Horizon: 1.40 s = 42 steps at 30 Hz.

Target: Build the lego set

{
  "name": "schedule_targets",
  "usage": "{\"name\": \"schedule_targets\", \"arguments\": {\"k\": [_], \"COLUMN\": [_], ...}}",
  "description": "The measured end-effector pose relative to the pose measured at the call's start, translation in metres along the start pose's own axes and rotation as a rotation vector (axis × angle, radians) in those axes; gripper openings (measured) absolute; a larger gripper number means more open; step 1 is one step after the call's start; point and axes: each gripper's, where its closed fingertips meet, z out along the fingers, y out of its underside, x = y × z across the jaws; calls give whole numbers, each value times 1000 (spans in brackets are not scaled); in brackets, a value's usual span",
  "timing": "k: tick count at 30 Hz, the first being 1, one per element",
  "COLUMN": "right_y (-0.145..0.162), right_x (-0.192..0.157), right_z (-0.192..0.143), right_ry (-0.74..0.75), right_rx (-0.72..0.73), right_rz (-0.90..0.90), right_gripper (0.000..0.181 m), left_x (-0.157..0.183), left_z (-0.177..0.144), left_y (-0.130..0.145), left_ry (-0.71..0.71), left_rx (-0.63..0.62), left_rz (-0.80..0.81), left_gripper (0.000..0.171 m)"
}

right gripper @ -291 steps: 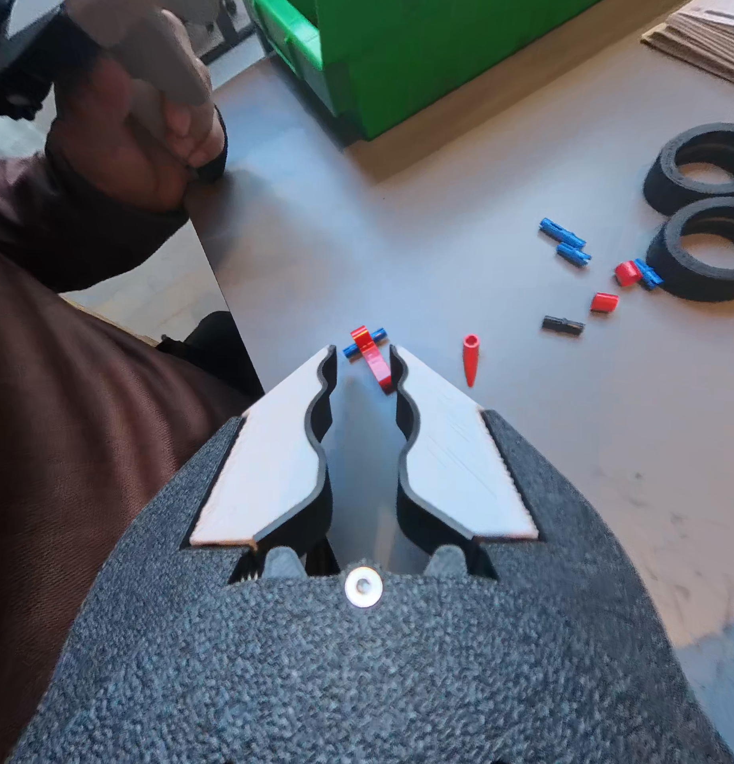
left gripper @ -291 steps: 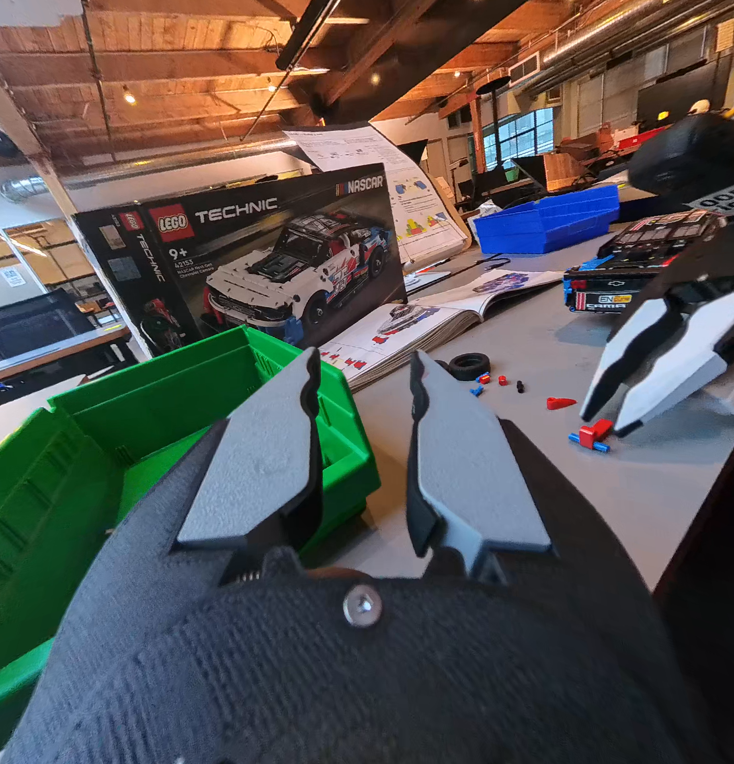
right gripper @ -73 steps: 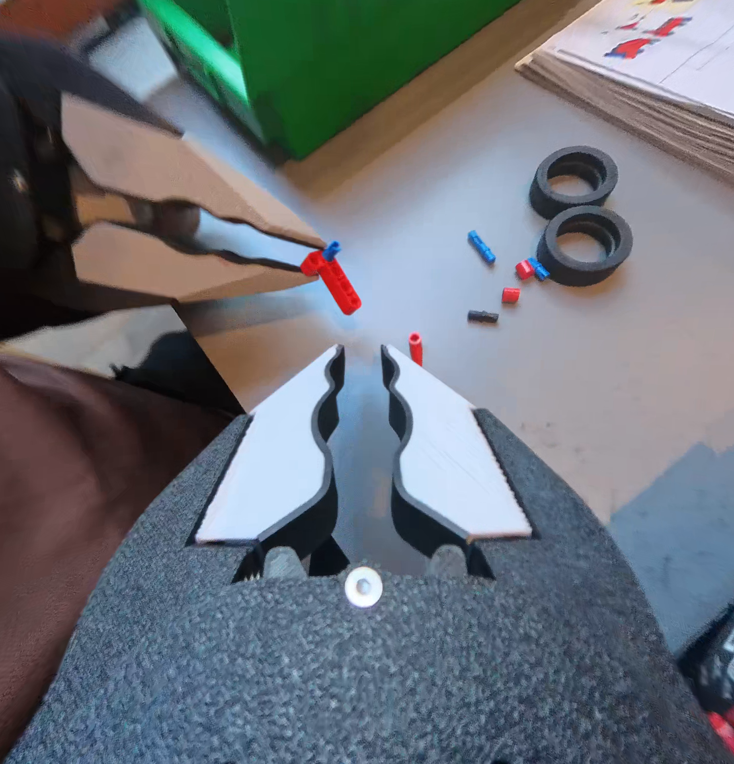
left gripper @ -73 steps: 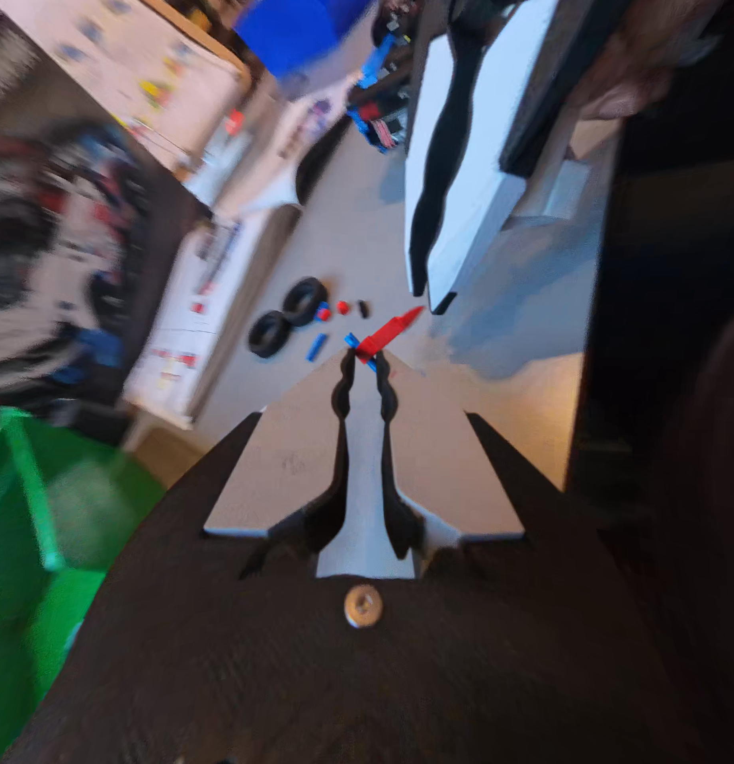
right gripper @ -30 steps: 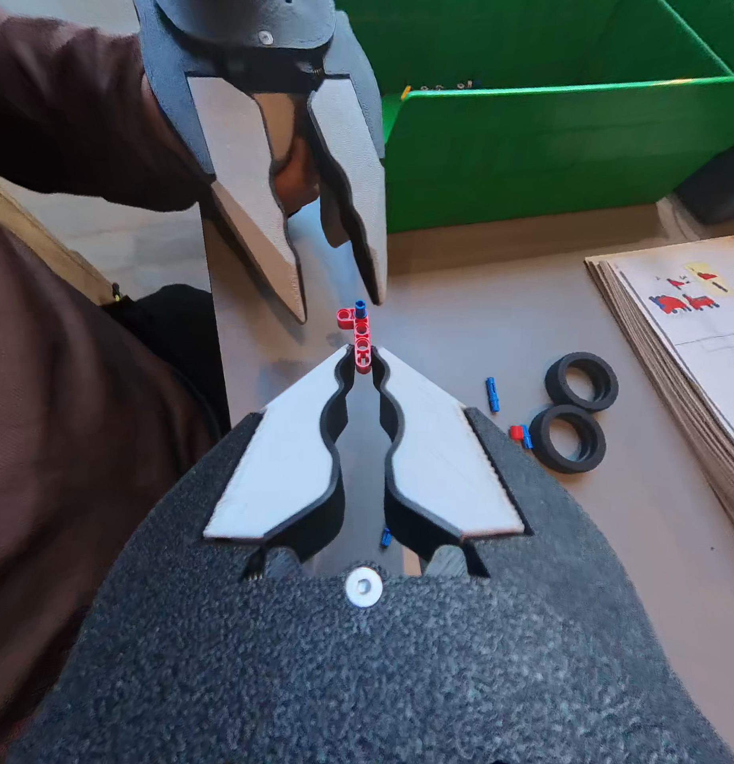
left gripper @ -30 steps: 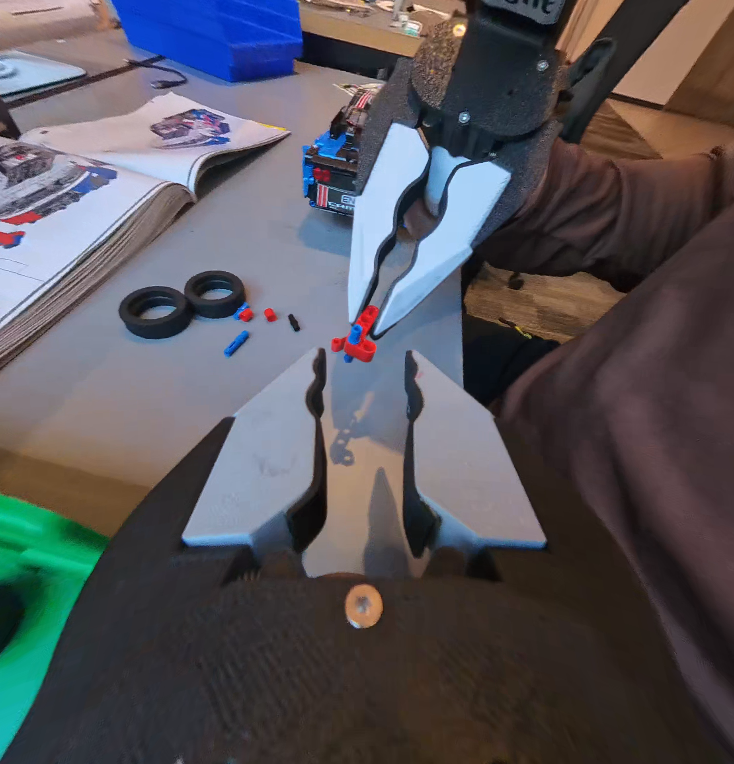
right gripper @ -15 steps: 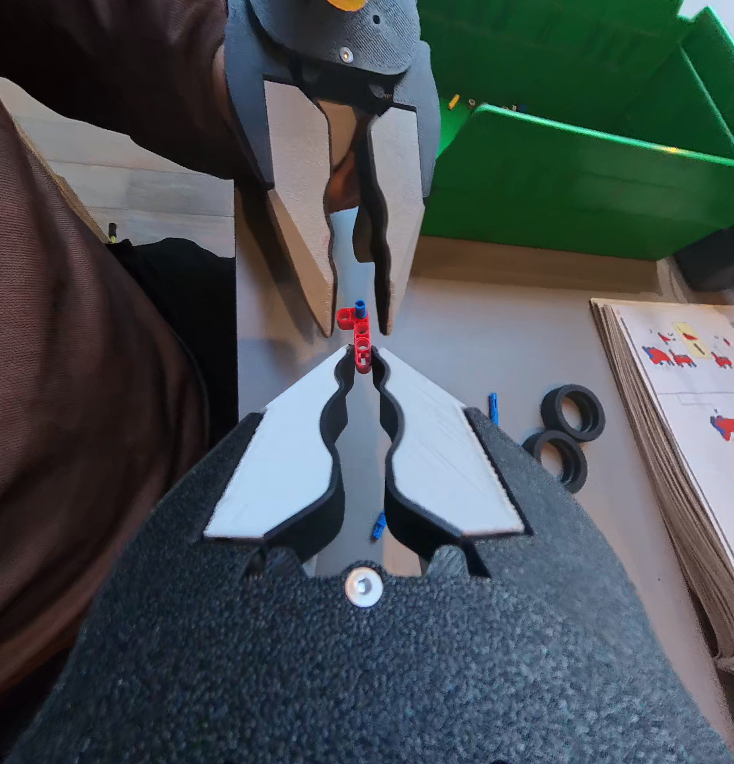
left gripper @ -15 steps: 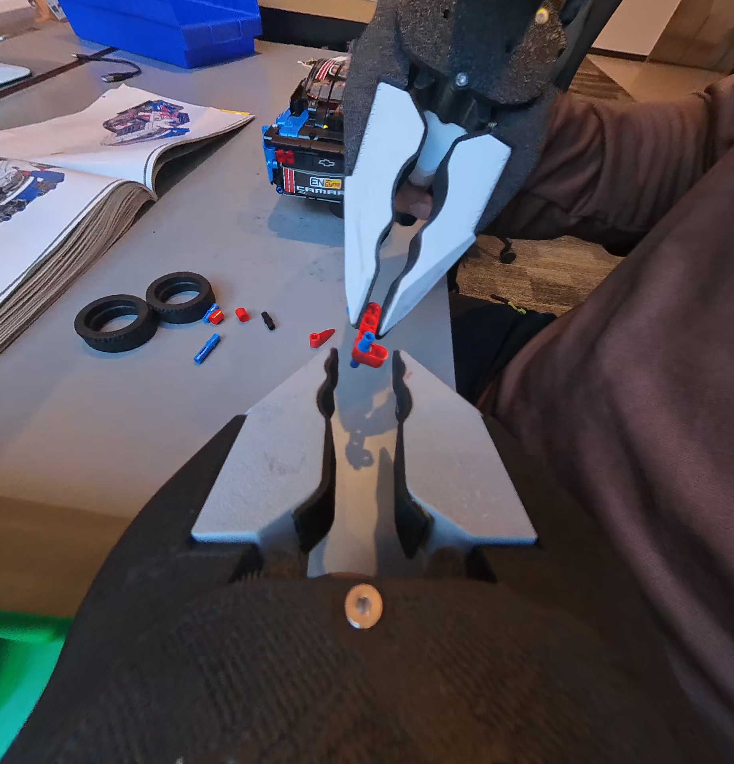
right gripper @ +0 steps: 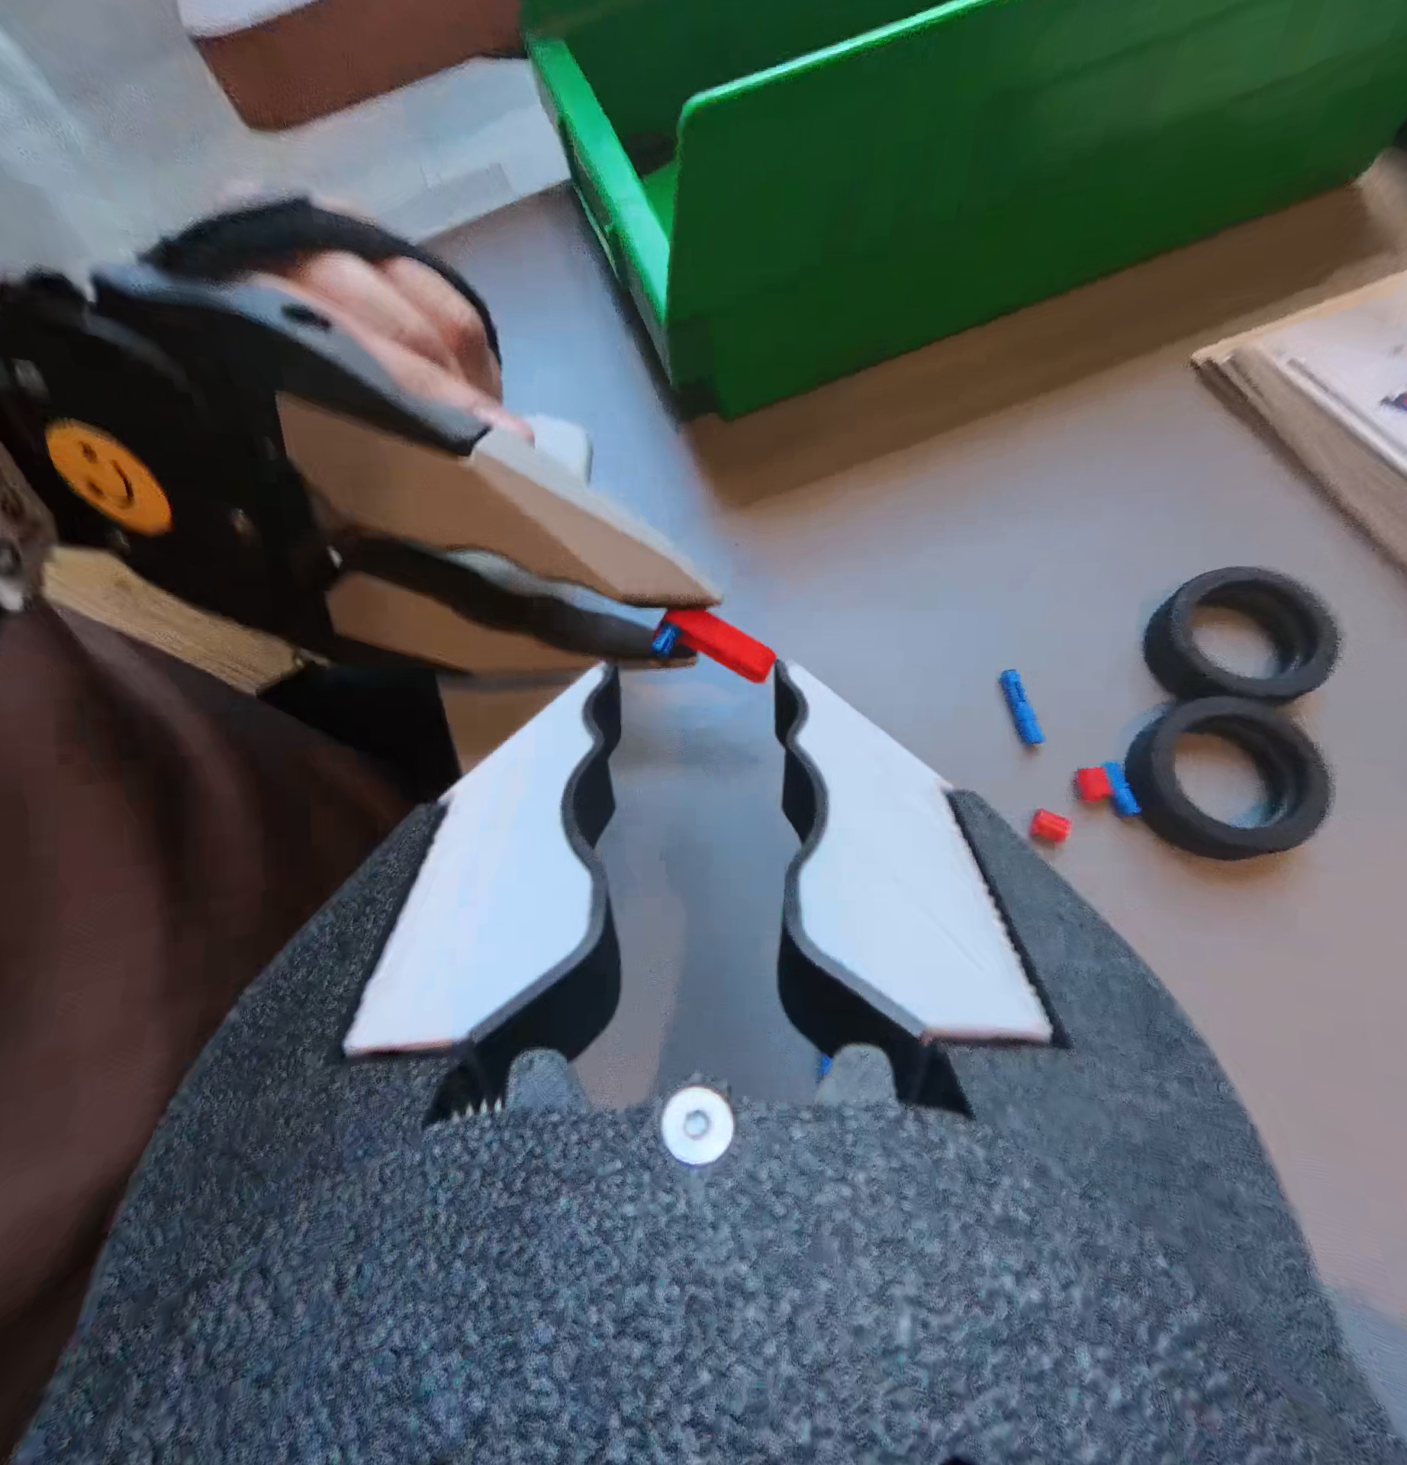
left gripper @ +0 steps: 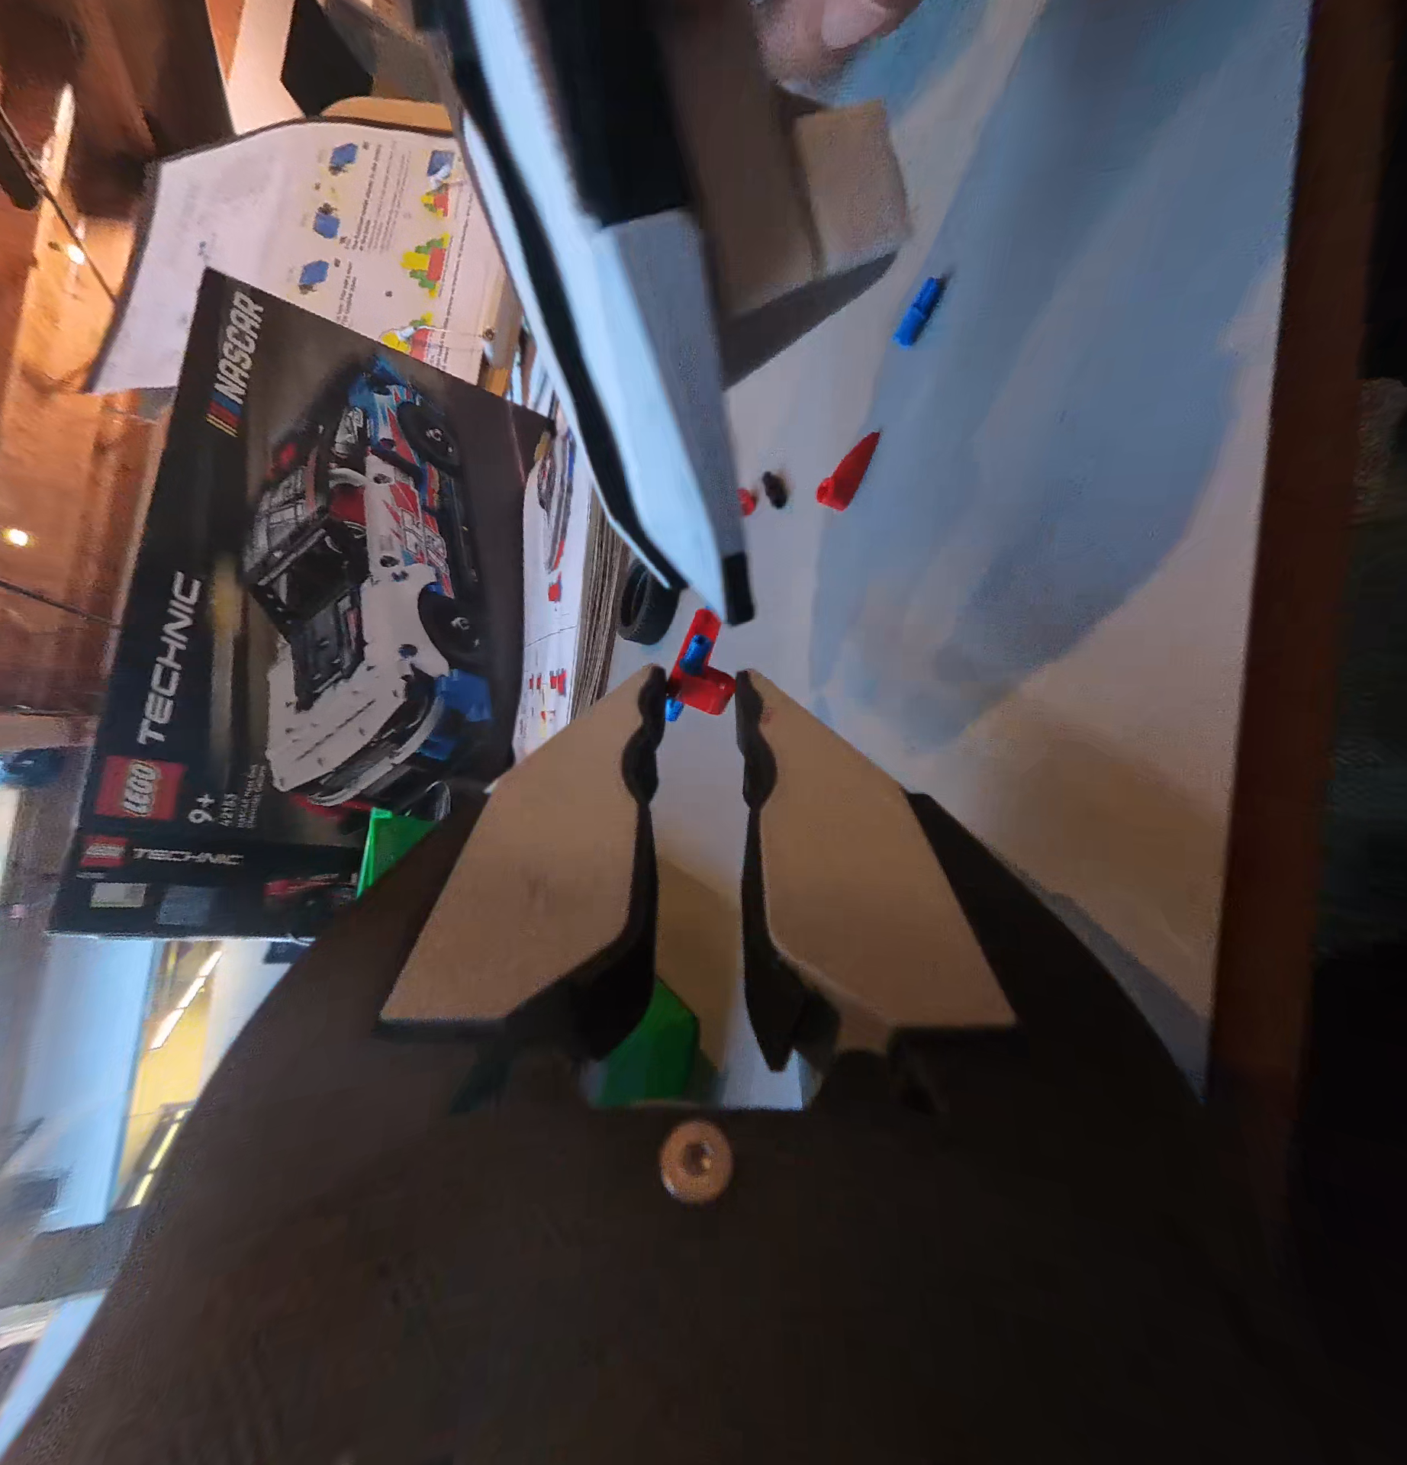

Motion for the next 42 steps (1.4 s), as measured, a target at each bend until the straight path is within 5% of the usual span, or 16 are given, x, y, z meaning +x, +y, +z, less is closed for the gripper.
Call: {"name": "schedule_targets", "arguments": {"k": [10,19,22,42], "right_y": [-3,-5,-9,-3], "right_x": [4,8,8,19], "right_z": [11,13,13,14], "right_ry": [-11,13,8,22], "right_rx": [19,26,54,65], "right_rz": [164,130,116,180], "right_gripper": [36,30,0,31], "left_x": [2,2,1,-9], "left_z": [2,5,7,13], "left_y": [-3,1,3,17], "left_ry": [-41,-52,-43,-34], "left_rx": [2,8,7,-31], "left_rz": [-49,-97,-110,-215], "left_gripper": [15,15,14,13]}}
